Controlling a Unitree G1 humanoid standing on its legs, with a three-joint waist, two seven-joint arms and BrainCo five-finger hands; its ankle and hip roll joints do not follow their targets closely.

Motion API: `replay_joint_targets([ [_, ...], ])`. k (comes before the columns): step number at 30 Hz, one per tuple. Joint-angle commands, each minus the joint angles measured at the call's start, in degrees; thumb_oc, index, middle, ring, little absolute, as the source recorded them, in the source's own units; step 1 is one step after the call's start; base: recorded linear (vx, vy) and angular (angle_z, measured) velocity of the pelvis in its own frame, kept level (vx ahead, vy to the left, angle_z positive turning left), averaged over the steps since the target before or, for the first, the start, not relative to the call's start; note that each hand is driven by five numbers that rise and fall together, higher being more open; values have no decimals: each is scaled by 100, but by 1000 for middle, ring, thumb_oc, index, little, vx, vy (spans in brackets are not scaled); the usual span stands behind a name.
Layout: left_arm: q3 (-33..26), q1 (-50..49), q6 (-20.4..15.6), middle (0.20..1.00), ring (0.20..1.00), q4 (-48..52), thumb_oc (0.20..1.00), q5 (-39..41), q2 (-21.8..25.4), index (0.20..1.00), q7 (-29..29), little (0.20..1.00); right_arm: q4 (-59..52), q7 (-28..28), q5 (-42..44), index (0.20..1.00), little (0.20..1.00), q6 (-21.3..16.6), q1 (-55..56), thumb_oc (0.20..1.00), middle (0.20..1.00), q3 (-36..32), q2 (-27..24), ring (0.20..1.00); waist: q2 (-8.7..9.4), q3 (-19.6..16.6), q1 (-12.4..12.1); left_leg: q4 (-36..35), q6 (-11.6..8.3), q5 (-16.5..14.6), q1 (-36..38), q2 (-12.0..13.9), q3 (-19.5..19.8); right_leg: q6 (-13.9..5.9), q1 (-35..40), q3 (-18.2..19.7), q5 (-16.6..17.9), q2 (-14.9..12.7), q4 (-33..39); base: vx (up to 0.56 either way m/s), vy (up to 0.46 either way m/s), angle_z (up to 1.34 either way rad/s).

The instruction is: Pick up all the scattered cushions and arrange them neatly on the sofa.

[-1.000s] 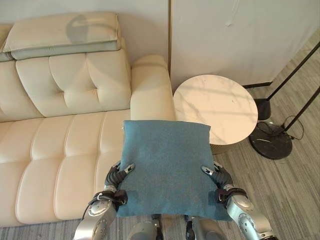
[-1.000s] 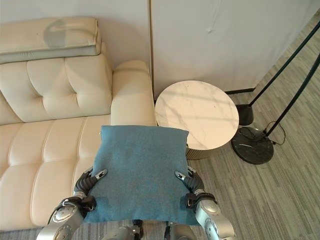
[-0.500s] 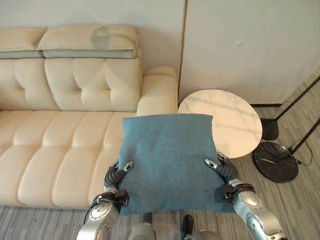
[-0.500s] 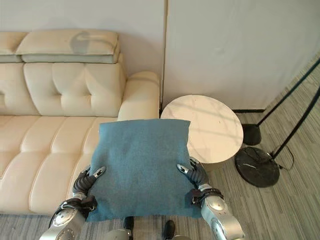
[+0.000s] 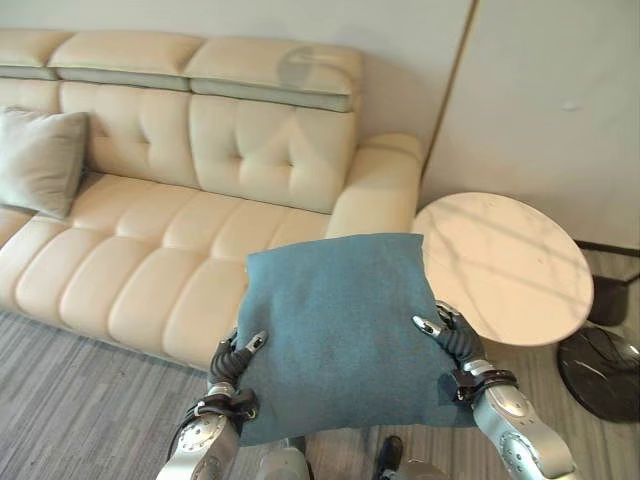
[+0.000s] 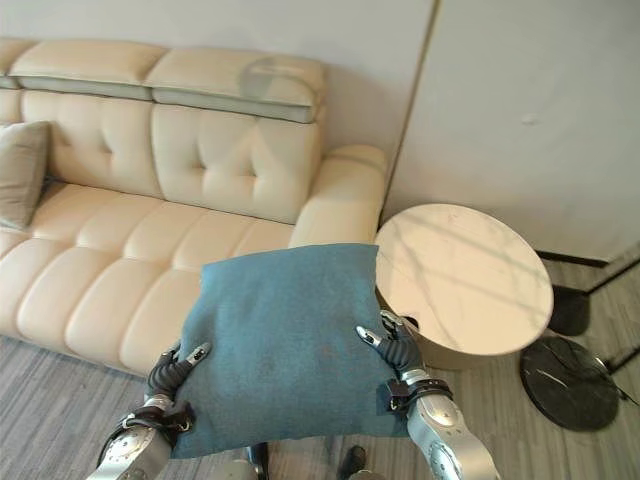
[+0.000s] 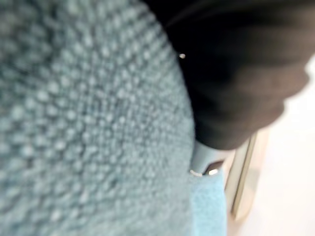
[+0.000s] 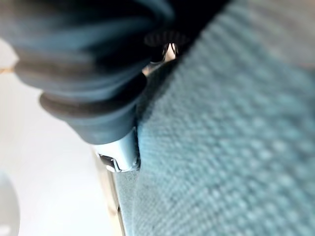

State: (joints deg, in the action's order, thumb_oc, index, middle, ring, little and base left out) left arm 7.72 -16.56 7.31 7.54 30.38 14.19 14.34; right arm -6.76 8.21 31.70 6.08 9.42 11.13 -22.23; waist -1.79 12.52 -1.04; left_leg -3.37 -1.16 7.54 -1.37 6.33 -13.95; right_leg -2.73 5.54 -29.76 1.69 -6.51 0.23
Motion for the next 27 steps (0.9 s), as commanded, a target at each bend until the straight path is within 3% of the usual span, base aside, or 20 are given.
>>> replay_joint_targets([
  [1,-98,213,-478,200,200,946,200,128,196,200,-372,200,-576,-291,288,200,200,-560,-714,200,200,347,355,200,305,-256,16,-163,-554,-283,506,405,-632,28,8,116,-748,284,477,-75,251,135],
  [4,-58,286,-495,200,200,937,200,169,224,200,-458,200,-563,-245,175,200,200,-573,-750,200,200,251,348,200,195,-318,1,-163,-553,-491,325,348,-630,-153,-96,-156,-482,92,477,-44,325,78],
  [8,-73,293,-531,200,200,912,200,164,238,200,-452,200,-580,-281,59,200,200,-538,-738,200,200,256,379,200,198,-338,-34,-163,-499,-582,301,225,-590,-257,-123,-196,-360,-47,477,12,376,53],
  [9,-141,271,-530,200,200,912,200,114,293,200,-449,200,-584,-360,-52,200,200,-478,-755,200,200,327,461,200,281,-345,-84,-163,-341,-747,317,25,-578,-404,-103,-220,-194,-250,477,45,493,30],
  [14,-195,327,-536,200,200,943,200,29,440,200,-389,200,-551,-359,-210,200,200,-404,-759,200,200,390,601,200,393,-291,-126,-163,-57,-1002,338,-307,-469,-622,-142,-266,16,-605,140,38,397,11],
  [15,-108,478,-592,200,200,923,200,-34,538,200,-270,200,-485,-324,-333,200,200,-427,-772,200,200,446,738,200,398,-175,33,-163,108,-1122,356,-463,-201,-592,-570,500,-79,-656,-774,38,493,10],
  [16,-83,519,-620,200,200,901,200,-34,558,200,-241,200,-468,-301,-320,200,200,-456,-794,200,200,431,743,200,406,-151,124,-163,111,-1130,350,-482,-98,-541,-724,942,-202,-431,-810,21,442,42],
  [17,-21,591,-646,200,200,867,200,-69,572,200,-247,200,-418,-269,-265,200,200,-497,-836,200,200,411,749,200,397,-159,157,-163,113,-1037,287,-529,-9,-383,-924,1479,-376,-13,-665,44,127,109],
  [18,-18,586,-645,200,200,864,200,-69,572,200,-247,200,-414,-269,-264,200,200,-497,-830,200,200,412,749,200,394,-171,155,-163,86,-1106,336,-532,34,-429,-884,1521,-440,-14,-676,38,107,159],
  [19,25,656,-648,200,200,835,200,-94,563,200,-254,200,-397,-218,-222,200,200,-533,-838,200,200,375,718,200,422,-163,162,-163,98,-986,247,-601,166,-301,-936,1625,-405,215,-450,42,36,121],
  [20,25,659,-648,200,200,835,200,-94,562,200,-254,200,-396,-218,-222,200,200,-534,-841,200,200,374,718,200,421,-172,167,-163,99,-977,231,-600,170,-297,-942,1619,-390,218,-433,10,20,42],
  [23,118,756,-602,200,200,755,200,-192,502,200,-317,200,-299,-187,-145,200,200,-570,-851,200,200,262,658,200,537,-190,218,-163,84,-931,201,-801,560,-235,-1087,2079,-262,733,-34,90,-33,56],
  [27,224,846,-613,200,200,733,200,-232,471,200,-407,200,-314,-225,-89,200,200,-566,-777,200,200,180,629,200,536,-254,307,-163,70,-1003,325,-901,765,-217,-850,2156,-201,769,208,122,-41,108],
])
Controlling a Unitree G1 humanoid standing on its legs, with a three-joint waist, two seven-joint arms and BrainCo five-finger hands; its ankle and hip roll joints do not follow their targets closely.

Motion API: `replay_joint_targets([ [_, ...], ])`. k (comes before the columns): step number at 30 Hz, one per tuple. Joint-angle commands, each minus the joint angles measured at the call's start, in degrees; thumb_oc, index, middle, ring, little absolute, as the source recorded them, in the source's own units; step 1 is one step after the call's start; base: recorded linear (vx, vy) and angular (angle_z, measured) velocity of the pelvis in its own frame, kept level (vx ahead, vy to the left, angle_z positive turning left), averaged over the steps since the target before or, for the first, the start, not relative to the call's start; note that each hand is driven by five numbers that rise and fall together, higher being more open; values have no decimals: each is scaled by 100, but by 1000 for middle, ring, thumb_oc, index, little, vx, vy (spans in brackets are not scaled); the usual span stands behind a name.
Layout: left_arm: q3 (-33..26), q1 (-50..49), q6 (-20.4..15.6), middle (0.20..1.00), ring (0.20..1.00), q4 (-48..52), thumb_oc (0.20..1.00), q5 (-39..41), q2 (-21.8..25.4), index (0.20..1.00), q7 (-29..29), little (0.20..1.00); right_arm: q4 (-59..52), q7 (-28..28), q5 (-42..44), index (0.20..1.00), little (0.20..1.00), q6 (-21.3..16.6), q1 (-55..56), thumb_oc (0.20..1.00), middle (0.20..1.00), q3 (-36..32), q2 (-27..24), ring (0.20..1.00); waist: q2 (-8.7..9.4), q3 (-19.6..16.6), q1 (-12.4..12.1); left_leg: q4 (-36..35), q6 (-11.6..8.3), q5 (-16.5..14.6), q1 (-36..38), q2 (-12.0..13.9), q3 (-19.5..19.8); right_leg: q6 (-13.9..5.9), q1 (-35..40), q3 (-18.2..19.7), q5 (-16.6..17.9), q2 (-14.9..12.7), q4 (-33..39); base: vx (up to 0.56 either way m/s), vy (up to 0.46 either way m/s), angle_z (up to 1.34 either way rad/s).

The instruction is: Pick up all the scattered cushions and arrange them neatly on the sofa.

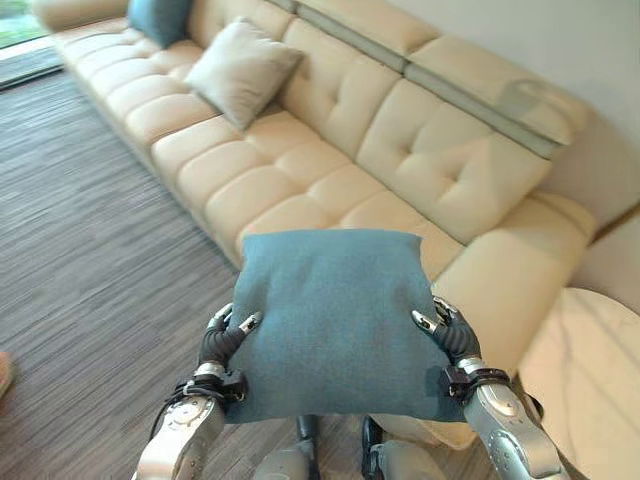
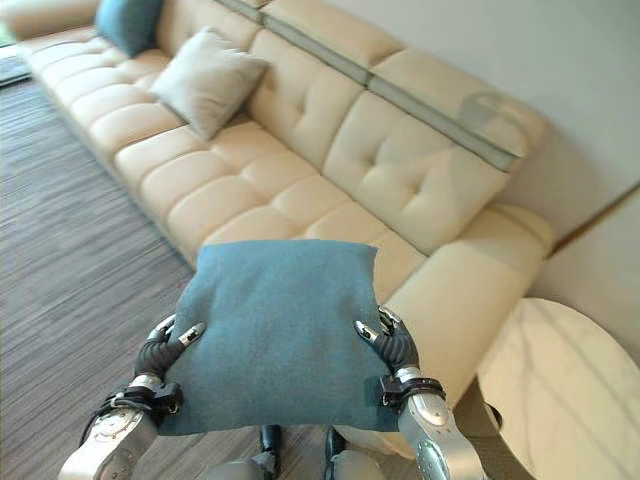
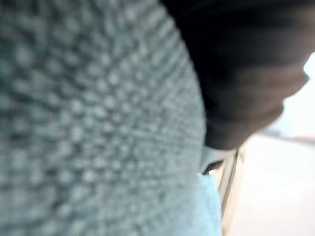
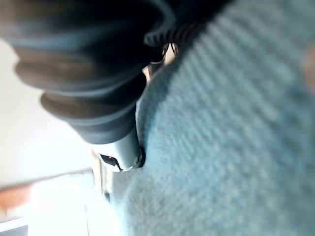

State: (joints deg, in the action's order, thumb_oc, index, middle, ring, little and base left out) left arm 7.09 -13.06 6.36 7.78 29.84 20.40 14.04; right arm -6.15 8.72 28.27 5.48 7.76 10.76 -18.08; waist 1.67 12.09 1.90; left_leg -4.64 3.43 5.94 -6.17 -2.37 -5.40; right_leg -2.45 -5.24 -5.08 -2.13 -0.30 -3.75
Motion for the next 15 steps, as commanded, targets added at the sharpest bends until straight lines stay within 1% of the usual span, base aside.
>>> replay_joint_targets([
  [1,288,495,-518,200,200,709,200,-178,-150,200,-377,200,-374,-277,254,200,200,-506,-611,200,200,217,214,200,189,-203,18,-36,-389,-845,813,-32,-85,-245,248,-317,189,149,624,170,-89,71],
  [2,257,501,-508,200,200,731,200,-155,-163,200,-401,200,-349,-299,314,200,200,-500,-596,200,200,200,222,200,168,-300,7,-36,-411,-906,938,-37,-111,-229,437,-466,161,128,720,193,-108,37],
  [3,239,518,-507,200,200,723,200,-147,-173,200,-402,200,-337,-295,326,200,200,-517,-606,200,200,169,208,200,149,-307,14,-36,-419,-890,1070,-42,-117,-205,535,-493,108,128,757,231,-155,27],
  [4,241,550,-500,200,200,715,200,-142,-167,200,-421,200,-336,-300,342,200,200,-528,-625,200,200,140,182,200,157,-263,30,256,-443,-958,1046,-41,-141,-163,623,-532,45,92,733,102,-92,22],
  [5,240,552,-499,200,200,715,200,-142,-167,200,-421,200,-334,-301,343,200,200,-529,-628,200,200,139,182,200,159,-253,39,306,-444,-985,1029,-39,-132,-162,631,-542,40,90,730,45,-97,13],
  [6,244,590,-503,200,200,718,200,-103,-167,200,-429,200,-372,-293,388,200,200,-551,-635,200,200,96,147,200,159,-171,86,936,-539,-1132,790,-31,-166,-102,696,-610,-34,32,676,19,-74,14],
  [7,225,581,-510,200,200,726,200,-72,-167,200,-437,200,-381,-303,426,200,200,-540,-630,200,200,93,116,200,142,-100,104,1461,-639,-1107,618,-15,-147,-33,775,-651,-87,22,638,30,-87,21],
  [9,199,619,-566,200,200,731,200,-35,-173,200,-361,200,-343,-256,456,200,200,-552,-653,200,200,108,90,200,124,64,-5,2235,-815,-904,247,-131,179,72,906,-601,-153,13,600,21,-58,18],
  [10,155,618,-573,200,200,743,200,-26,-169,200,-314,200,-325,-233,483,200,200,-539,-655,200,200,77,82,200,146,81,-36,2380,-819,-859,122,-124,278,92,932,-581,-169,-9,601,64,-64,1],
  [11,95,579,-565,200,200,775,200,-4,-157,200,-297,200,-334,-252,496,200,200,-530,-634,200,200,35,87,200,176,42,-24,2240,-706,-927,77,-9,255,80,964,-588,-181,-41,643,124,-47,-1],
  [12,55,535,-557,200,200,791,200,13,-164,200,-281,200,-332,-269,491,200,200,-524,-614,200,200,14,87,200,209,4,-28,2069,-623,-1029,95,43,237,59,989,-576,-192,-77,667,241,-9,9],
  [13,-28,429,-564,200,200,827,200,38,-171,200,-231,200,-307,-264,474,200,200,-517,-599,200,200,10,86,200,273,-82,-58,1476,-523,-1040,121,206,350,31,1024,-496,-243,-134,708,195,11,9],
  [14,-30,422,-562,200,200,831,200,38,-171,200,-230,200,-307,-263,474,200,200,-517,-596,200,200,13,87,200,281,-86,-59,1422,-523,-1014,150,199,346,31,1026,-492,-245,-140,708,257,67,0],
  [15,-54,379,-570,200,200,840,200,46,-185,200,-169,200,-265,-243,426,200,200,-505,-603,200,200,7,67,200,282,-116,-64,823,-564,-599,84,418,504,55,1051,-476,-310,-159,707,124,49,-10],
])
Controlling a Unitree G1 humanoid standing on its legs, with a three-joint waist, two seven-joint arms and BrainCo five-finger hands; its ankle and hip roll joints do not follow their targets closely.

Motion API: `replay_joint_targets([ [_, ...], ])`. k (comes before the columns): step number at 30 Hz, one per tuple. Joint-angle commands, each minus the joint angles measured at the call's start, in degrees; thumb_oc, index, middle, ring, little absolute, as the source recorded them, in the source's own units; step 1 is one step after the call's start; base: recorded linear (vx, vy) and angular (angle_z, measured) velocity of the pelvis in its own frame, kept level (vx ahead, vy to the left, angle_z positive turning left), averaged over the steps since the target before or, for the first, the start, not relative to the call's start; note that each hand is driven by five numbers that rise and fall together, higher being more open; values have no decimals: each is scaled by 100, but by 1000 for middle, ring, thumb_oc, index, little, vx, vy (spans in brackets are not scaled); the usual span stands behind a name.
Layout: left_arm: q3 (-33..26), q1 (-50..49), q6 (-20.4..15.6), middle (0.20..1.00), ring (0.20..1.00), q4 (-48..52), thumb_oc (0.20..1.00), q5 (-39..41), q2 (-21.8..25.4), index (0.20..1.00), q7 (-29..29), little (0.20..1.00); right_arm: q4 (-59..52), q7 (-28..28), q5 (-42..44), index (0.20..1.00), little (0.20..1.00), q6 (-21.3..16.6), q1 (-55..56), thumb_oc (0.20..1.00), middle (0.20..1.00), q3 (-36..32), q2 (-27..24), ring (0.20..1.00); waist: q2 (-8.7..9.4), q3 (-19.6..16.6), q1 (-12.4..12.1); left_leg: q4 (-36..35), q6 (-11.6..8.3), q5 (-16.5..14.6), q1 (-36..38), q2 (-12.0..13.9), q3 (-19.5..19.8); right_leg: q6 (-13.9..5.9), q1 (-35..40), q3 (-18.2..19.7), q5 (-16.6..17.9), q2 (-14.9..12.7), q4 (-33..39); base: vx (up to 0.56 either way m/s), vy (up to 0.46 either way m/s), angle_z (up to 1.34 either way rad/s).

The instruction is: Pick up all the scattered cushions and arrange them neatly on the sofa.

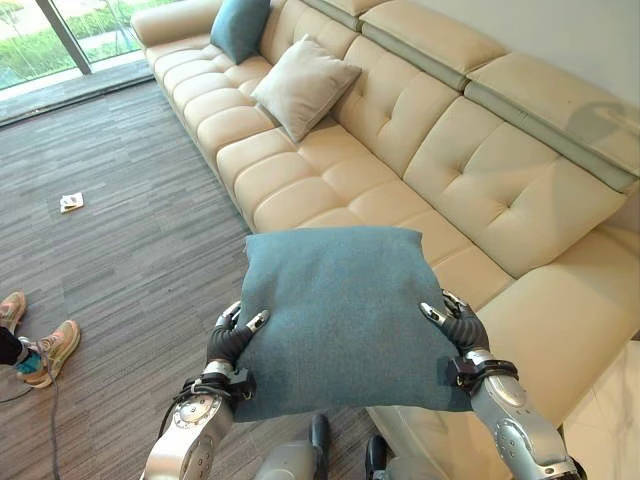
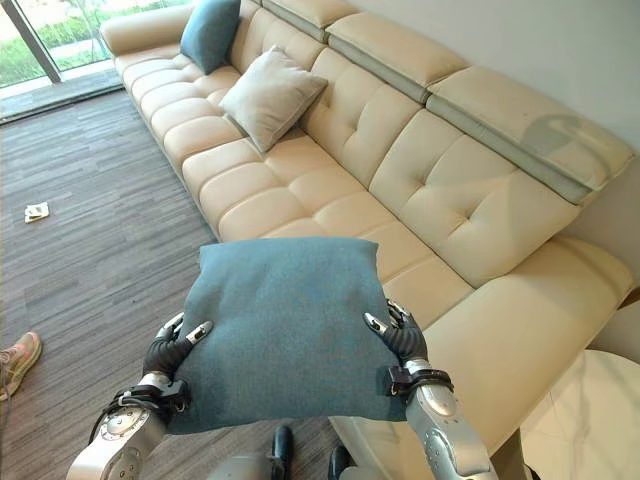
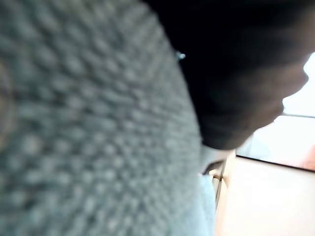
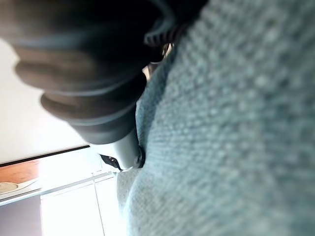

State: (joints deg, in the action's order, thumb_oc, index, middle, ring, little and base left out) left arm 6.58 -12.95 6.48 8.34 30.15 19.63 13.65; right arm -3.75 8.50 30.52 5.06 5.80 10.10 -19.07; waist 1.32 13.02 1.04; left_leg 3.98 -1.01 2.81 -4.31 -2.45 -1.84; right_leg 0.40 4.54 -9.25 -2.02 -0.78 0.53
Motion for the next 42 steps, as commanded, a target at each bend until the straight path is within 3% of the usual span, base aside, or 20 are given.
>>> replay_joint_targets([
  [1,-3,367,-582,200,200,785,200,14,-109,200,-129,200,-505,-221,200,200,200,-463,-406,200,200,73,165,200,320,-213,27,-106,-123,-246,-74,422,151,-228,69,-64,-327,-114,273,183,100,-9],
  [2,-18,367,-590,200,200,781,200,19,-129,200,-93,200,-490,-197,145,200,200,-458,-409,200,200,52,144,200,291,-226,35,-633,-202,83,-137,560,249,-219,93,-58,-394,-116,270,198,175,-14],
  [3,-40,372,-625,200,200,760,200,-8,-164,200,-51,200,-453,-187,71,200,200,-452,-378,200,200,-8,94,200,247,-237,63,-898,-362,211,-351,694,349,-224,200,-17,-448,-143,307,279,264,-16],
  [5,-5,389,-629,200,200,715,200,-24,-203,200,-49,200,-458,-171,26,200,200,-436,-321,200,200,-116,58,200,202,-292,137,-898,-457,232,-453,791,60,-294,378,-68,-449,-210,403,344,313,-9],
  [8,24,275,-605,200,200,690,200,5,-229,200,-131,200,-499,-231,-58,200,200,-365,-180,200,200,-154,130,200,119,-449,103,-898,-457,250,-241,753,24,-388,556,-29,-445,-305,436,326,301,8],
  [10,59,262,-610,200,200,712,200,-1,-214,200,-155,200,-521,-226,-92,200,200,-364,-154,200,200,-171,160,200,128,-484,99,-898,-409,214,-170,686,-18,-457,563,-14,-445,-392,402,348,373,-24],
  [12,116,314,-580,200,200,672,200,-60,-144,200,-151,200,-510,-223,-212,200,200,-329,-206,200,200,-43,329,200,183,-506,50,-898,-123,-8,132,488,-315,-718,494,197,-236,-753,215,407,566,-26],
  [15,75,325,-602,200,200,720,200,-102,-13,200,-138,200,-417,-200,-306,200,200,-269,-408,200,200,118,413,200,219,-550,-35,-898,133,-205,228,359,-661,-901,231,275,141,-1013,-6,238,435,-66],
  [18,47,355,-613,200,200,721,200,-132,45,200,-77,200,-312,-185,-346,200,200,-248,-473,200,200,192,471,200,244,-557,-67,-898,177,-306,275,341,-862,-964,26,286,200,-1068,-271,114,246,-49],
  [22,-35,340,-596,200,200,715,200,-147,157,200,-91,200,-280,-212,-259,200,200,-214,-463,200,200,182,547,200,333,-523,-32,-898,175,-382,318,341,-983,-898,-166,284,426,-837,-179,99,161,-32],
  [27,-93,263,-518,200,200,689,200,-176,142,200,-137,200,-296,-208,-181,200,200,-239,-346,200,200,96,516,200,329,-472,-6,-898,111,-445,386,424,-1248,-807,-357,-72,400,-479,280,58,53,-16],
  [28,-125,262,-498,200,200,694,200,-190,140,200,-152,200,-301,-195,-154,200,200,-256,-327,200,200,81,514,200,352,-426,-15,-898,84,-487,464,448,-1393,-798,-463,-337,437,-403,380,101,23,-25],
  [35,-149,330,-431,200,200,777,200,-287,22,200,-278,200,-331,-252,-130,200,200,-261,-217,200,200,85,449,200,356,-322,109,-898,3,-754,1051,419,-1885,-804,-689,-1241,471,-150,447,114,-40,-42],
  [39,-106,355,-472,200,200,752,200,-252,-69,200,-331,200,-332,-273,-21,200,200,-313,-138,200,200,6,436,200,294,-437,181,-898,-18,-793,1339,408,-1930,-685,-480,-1070,305,-85,447,228,-178,-12],
  [40,-61,375,-501,200,200,724,200,-168,-100,200,-339,200,-320,-246,59,200,200,-379,-146,200,200,-41,416,200,274,-442,237,88,-103,-1000,1236,543,-1966,-516,-264,-923,116,-44,445,159,-173,-8],
  [41,-60,377,-503,200,200,721,200,-167,-101,200,-340,200,-320,-246,60,200,200,-380,-147,200,200,-42,414,200,266,-436,234,197,-119,-1059,1194,580,-1963,-503,-259,-923,109,-27,445,271,-327,-11],
  [42,-45,324,-521,200,200,718,200,-87,-148,200,-332,200,-319,-245,99,200,200,-401,-126,200,200,-40,358,200,241,-356,239,1421,-263,-812,825,861,-1869,-292,-54,-791,-69,36,363,154,-241,-17],
])
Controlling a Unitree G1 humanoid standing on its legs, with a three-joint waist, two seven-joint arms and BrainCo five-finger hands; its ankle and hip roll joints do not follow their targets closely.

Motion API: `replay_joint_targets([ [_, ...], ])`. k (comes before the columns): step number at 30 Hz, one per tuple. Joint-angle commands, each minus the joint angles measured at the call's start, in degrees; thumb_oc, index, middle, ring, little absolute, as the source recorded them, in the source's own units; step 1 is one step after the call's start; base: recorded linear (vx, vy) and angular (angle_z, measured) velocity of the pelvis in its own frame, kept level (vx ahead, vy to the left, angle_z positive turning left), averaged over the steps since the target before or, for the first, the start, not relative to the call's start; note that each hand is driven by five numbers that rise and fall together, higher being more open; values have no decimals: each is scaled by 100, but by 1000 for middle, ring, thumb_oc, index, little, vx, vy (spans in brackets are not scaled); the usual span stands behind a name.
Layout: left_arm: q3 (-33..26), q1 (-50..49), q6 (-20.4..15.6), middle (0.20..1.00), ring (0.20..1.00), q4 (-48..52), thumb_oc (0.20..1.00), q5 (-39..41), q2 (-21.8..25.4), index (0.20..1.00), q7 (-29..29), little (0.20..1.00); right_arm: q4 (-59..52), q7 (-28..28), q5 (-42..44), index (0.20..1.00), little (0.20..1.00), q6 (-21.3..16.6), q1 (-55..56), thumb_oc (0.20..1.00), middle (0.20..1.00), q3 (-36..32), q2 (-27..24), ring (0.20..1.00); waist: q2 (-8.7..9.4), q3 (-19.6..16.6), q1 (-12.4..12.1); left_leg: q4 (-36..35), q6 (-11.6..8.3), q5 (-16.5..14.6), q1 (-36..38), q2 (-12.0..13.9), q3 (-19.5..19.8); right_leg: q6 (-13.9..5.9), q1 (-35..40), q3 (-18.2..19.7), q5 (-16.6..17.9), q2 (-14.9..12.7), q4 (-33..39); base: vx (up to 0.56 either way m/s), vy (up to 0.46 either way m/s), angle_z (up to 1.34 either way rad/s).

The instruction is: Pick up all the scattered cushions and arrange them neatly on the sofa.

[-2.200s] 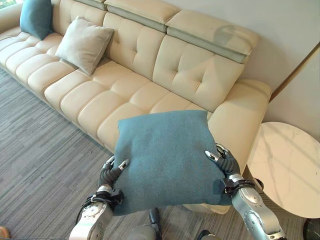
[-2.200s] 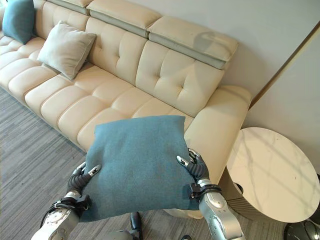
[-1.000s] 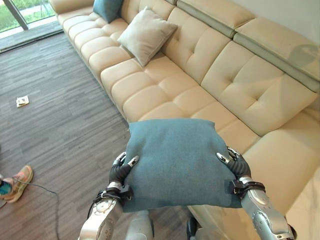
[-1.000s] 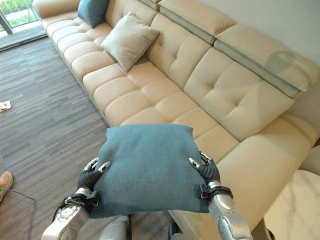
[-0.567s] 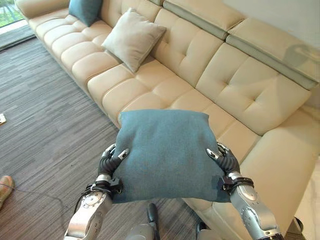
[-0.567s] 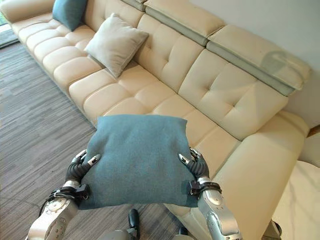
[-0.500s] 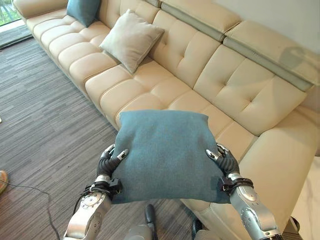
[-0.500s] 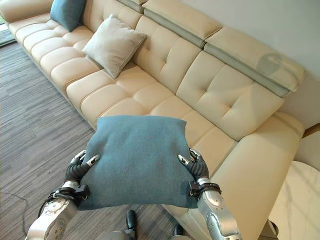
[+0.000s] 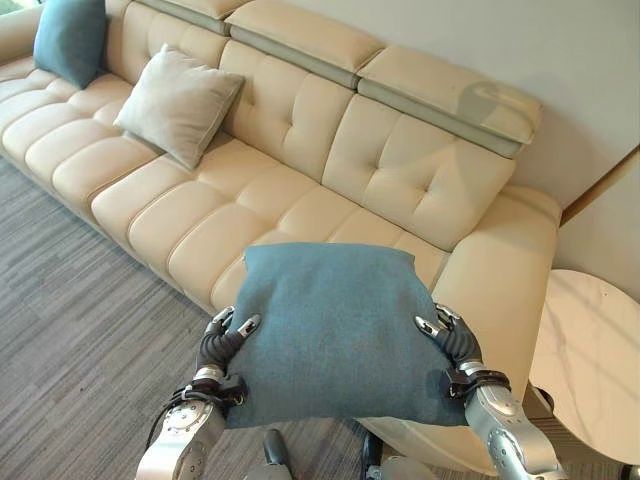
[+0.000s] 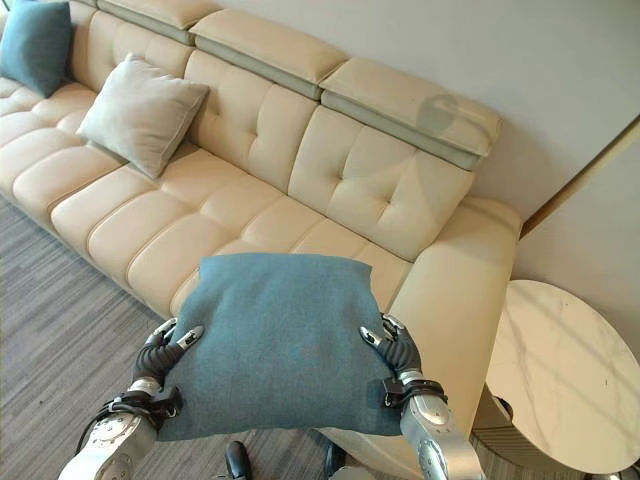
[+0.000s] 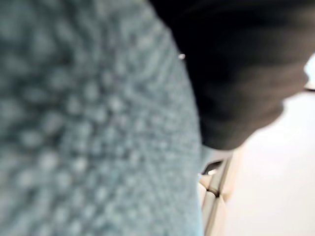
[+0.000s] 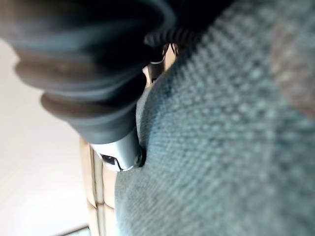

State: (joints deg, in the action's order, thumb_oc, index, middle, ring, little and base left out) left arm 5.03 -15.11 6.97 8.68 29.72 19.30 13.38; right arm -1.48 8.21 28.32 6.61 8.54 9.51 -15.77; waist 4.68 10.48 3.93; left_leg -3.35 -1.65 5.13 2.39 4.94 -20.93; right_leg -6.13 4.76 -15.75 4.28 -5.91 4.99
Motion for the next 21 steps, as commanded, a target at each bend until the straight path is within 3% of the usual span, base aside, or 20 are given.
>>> replay_joint_targets([
  [1,146,563,-581,200,200,646,200,-38,-121,200,-270,200,-541,-185,310,200,200,-566,-432,200,200,51,-8,200,-113,-23,-114,2790,-272,-853,-87,162,347,468,34,-37,-760,600,-84,173,-270,-35],
  [2,166,591,-594,200,200,637,200,-26,-104,200,-227,200,-544,-182,312,200,200,-552,-452,200,200,84,-42,200,-122,50,-195,3065,-307,-695,-266,37,687,537,109,61,-804,624,-78,59,-121,-54],
  [3,169,598,-596,200,200,633,200,-26,-103,200,-226,200,-544,-182,312,200,200,-551,-456,200,200,80,-41,200,-122,55,-188,3085,-315,-696,-279,43,701,543,110,52,-808,628,-77,55,-66,-59],
  [5,136,528,-592,200,200,636,200,-32,-144,200,-178,200,-524,-201,325,200,200,-520,-437,200,200,130,-43,200,-66,65,-255,3010,-114,-782,-544,-274,1188,590,146,248,-770,582,-18,34,-20,-43],
  [10,70,305,-562,200,200,726,200,-27,-244,200,-162,200,-433,-235,343,200,200,-493,-412,200,200,242,-33,200,20,14,-335,1947,95,-1015,-620,-486,1780,509,213,583,-802,483,-34,126,5,-55],
  [12,94,273,-557,200,200,739,200,-111,-288,200,-119,200,-406,-235,198,200,200,-501,-441,200,200,311,-64,200,-57,-1,-381,464,8,-291,-586,-494,2663,556,260,820,-897,563,-90,216,72,-39],
  [13,122,264,-583,200,200,740,200,-119,-305,200,-104,200,-392,-232,123,200,200,-472,-435,200,200,276,-107,200,-113,2,-336,-165,-131,-69,-740,-487,3013,572,348,932,-979,598,-80,295,162,-57],
  [15,201,348,-580,200,200,693,200,-198,-315,200,-113,200,-371,-200,43,200,200,-482,-407,200,200,149,-153,200,-194,-3,-247,-165,-282,-83,-1147,-609,2771,493,536,934,-1010,599,1,323,233,-43],
  [17,192,328,-586,200,200,633,200,-192,-315,200,-137,200,-373,-237,-33,200,200,-431,-354,200,200,143,-163,200,-240,-63,-327,-165,-215,-27,-1005,-651,3011,454,649,1152,-1068,596,1,315,239,-18],
  [20,217,297,-592,200,200,614,200,-150,-312,200,-167,200,-421,-297,-95,200,200,-414,-322,200,200,94,-150,200,-261,-172,-316,-165,-225,115,-927,-634,2885,388,685,1235,-1117,531,-46,240,207,-94],
  [21,230,300,-602,200,200,592,200,-152,-310,200,-168,200,-433,-322,-168,200,200,-418,-332,200,200,95,-129,200,-242,-219,-339,-165,-129,63,-854,-675,2830,311,686,1252,-1127,435,-80,357,340,-42],
])
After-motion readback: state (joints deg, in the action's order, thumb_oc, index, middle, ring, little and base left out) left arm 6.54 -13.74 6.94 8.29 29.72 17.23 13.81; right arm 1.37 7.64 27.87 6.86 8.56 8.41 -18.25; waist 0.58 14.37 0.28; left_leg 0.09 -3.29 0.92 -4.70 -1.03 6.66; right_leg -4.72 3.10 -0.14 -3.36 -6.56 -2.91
